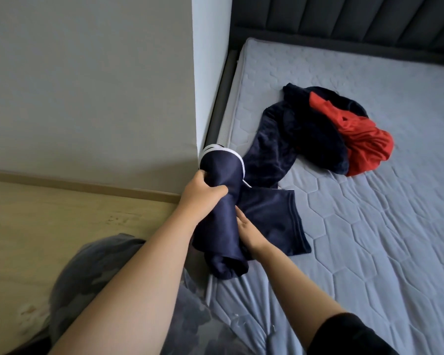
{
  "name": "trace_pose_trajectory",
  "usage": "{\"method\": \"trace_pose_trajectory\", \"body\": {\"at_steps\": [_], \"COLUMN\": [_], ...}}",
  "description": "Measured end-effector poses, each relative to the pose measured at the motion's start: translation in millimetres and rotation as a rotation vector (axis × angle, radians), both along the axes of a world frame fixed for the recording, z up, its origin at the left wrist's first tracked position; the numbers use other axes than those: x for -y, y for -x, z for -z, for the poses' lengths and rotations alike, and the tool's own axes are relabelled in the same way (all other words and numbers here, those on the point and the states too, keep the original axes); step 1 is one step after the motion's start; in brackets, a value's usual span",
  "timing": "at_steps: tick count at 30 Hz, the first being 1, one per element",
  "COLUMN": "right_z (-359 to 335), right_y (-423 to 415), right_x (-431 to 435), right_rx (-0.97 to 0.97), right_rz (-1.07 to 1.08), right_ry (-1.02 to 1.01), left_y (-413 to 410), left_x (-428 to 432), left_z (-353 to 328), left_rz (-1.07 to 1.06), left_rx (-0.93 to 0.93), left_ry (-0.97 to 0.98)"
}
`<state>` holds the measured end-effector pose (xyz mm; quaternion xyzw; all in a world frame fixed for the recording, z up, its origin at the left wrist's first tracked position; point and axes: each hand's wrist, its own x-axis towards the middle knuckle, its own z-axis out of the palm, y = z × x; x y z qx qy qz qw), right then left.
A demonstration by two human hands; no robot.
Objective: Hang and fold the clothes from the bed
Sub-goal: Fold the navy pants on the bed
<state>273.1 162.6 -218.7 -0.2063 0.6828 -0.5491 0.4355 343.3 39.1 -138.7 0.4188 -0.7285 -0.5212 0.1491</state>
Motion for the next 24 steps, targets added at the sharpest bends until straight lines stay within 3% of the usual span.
{"method": "trace_pose_trajectory", "body": {"at_steps": [3, 5, 7, 9, 10, 11, 13, 15, 16, 20, 24], "right_z": [-2, -7, -9, -10, -11, -8, 0, 4, 3, -2, -9], "right_y": [20, 38, 62, 81, 85, 91, 101, 107, 109, 114, 107], "right_x": [-14, -32, -53, -74, -81, -86, -91, -88, -86, -82, -84], "right_rx": [0.211, 0.28, 0.296, 0.387, 0.397, 0.316, -0.038, -0.299, -0.265, 0.2, 0.297], "right_rz": [0.144, 0.315, 0.501, 0.513, 0.482, 0.46, 0.397, 0.343, 0.34, 0.228, 0.228], "right_ry": [0.037, -0.007, 0.073, 0.164, 0.116, 0.012, -0.238, -0.412, -0.421, -0.382, -0.334], "left_y": [-5, -3, 1, 6, 8, 9, 13, 17, 18, 22, 23], "left_x": [-20, -37, -51, -60, -64, -68, -75, -80, -81, -78, -71], "left_z": [1, 8, 17, 29, 36, 42, 54, 64, 68, 75, 71], "left_rz": [0.24, 0.453, 0.61, 0.718, 0.776, 0.836, 0.925, 0.951, 0.956, 0.933, 0.766], "left_rx": [-0.128, -0.112, -0.014, 0.137, 0.219, 0.298, 0.427, 0.495, 0.505, 0.449, 0.251], "left_ry": [-0.231, -0.361, -0.297, -0.072, 0.063, 0.192, 0.387, 0.459, 0.47, 0.436, 0.299]}}
